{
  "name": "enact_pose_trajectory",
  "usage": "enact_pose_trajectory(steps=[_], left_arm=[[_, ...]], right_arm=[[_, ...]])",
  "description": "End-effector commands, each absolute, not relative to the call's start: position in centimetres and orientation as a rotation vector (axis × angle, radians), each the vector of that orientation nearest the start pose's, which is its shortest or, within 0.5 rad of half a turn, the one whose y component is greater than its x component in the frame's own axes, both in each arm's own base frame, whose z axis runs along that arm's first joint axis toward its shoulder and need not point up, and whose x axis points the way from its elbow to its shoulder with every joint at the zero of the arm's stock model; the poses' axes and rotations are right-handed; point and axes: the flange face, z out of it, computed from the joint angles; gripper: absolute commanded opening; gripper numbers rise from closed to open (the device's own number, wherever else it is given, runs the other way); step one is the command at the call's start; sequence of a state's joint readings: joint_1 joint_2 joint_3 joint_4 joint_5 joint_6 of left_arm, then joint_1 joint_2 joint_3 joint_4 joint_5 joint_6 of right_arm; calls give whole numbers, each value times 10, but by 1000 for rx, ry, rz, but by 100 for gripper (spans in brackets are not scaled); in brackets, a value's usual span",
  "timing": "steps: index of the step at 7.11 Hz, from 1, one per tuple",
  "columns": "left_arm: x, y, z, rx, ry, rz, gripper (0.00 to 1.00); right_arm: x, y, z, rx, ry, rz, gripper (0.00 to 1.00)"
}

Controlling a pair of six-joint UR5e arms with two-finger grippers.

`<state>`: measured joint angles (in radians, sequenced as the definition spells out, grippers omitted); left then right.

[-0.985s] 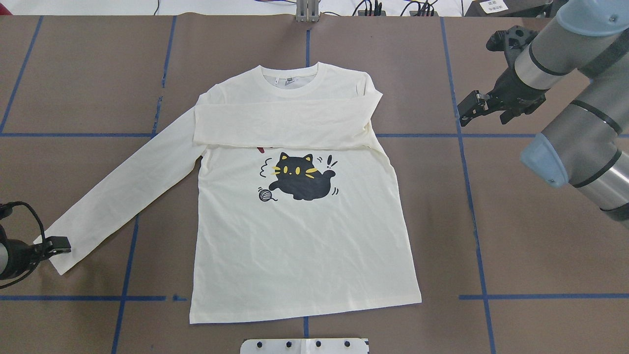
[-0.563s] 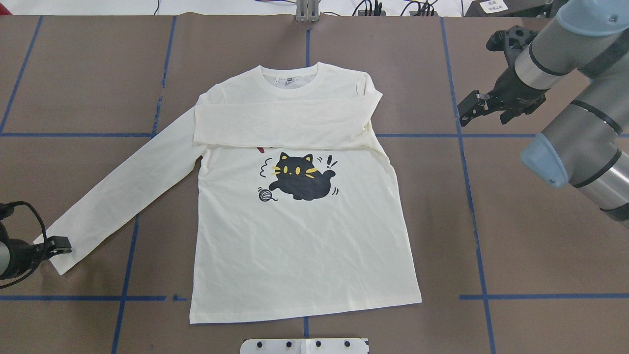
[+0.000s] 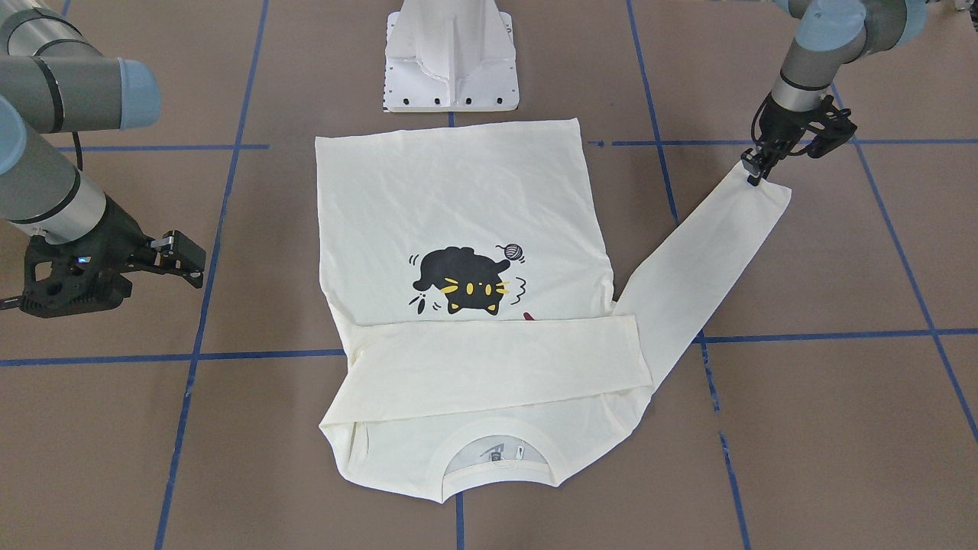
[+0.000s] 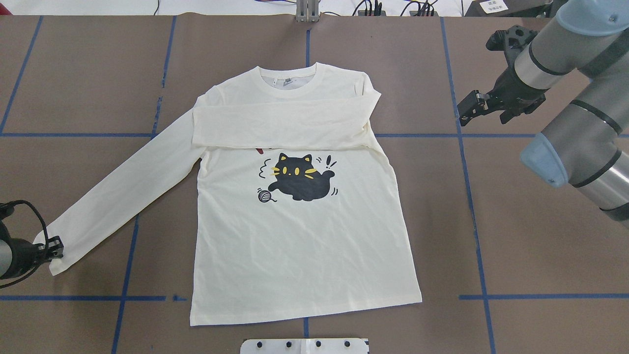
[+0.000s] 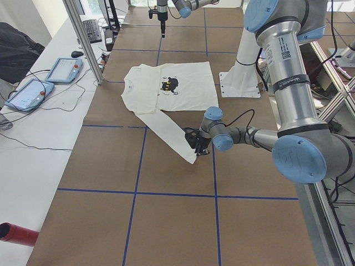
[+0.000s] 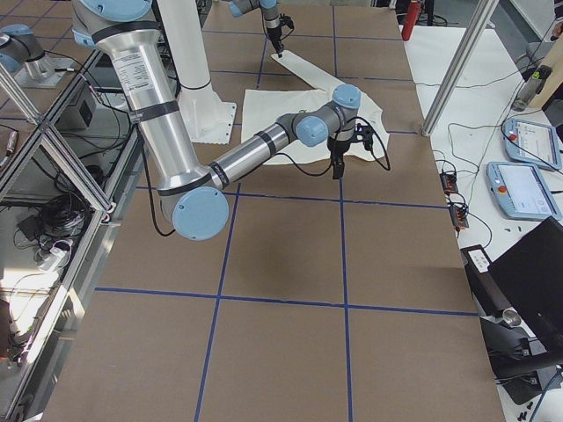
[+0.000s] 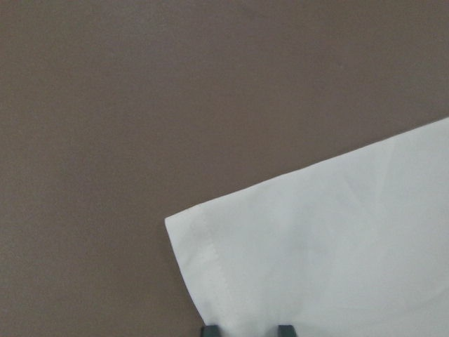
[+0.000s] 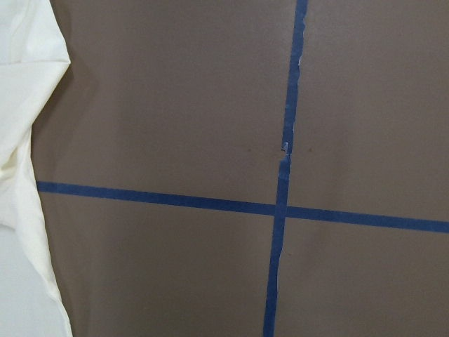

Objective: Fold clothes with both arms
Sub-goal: 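Release the sleeve with the right gripper while the left gripper grasps the other cuff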

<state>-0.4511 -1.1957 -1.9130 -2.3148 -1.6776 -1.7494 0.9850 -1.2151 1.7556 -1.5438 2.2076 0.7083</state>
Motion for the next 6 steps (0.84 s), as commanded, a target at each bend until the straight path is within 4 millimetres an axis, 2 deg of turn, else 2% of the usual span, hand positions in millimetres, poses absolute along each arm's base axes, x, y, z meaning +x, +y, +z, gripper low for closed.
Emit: enact_pose_trajectory(steps=[1,2,3,4,5,6], left_arm=[[285,-274,574,-7,741,-562,0],[285,-275,561,-3,763,-560,0],[286,-277,540,-1,768,-554,0],[296,-289,513,10,765,-556,0],[293,-326,493,67,755,-571,0],[284,-376,458,152,752,-560,0]], right_arm=[[-276,-551,375,63,-822,-65,100],[-275,-551,375,65,-821,-67,100],[-274,-552,376,64,-821,-65,100],[-269,-551,379,62,-819,-58,100],[-264,-550,385,58,-814,-51,100],[-255,-542,393,55,-808,-43,100]])
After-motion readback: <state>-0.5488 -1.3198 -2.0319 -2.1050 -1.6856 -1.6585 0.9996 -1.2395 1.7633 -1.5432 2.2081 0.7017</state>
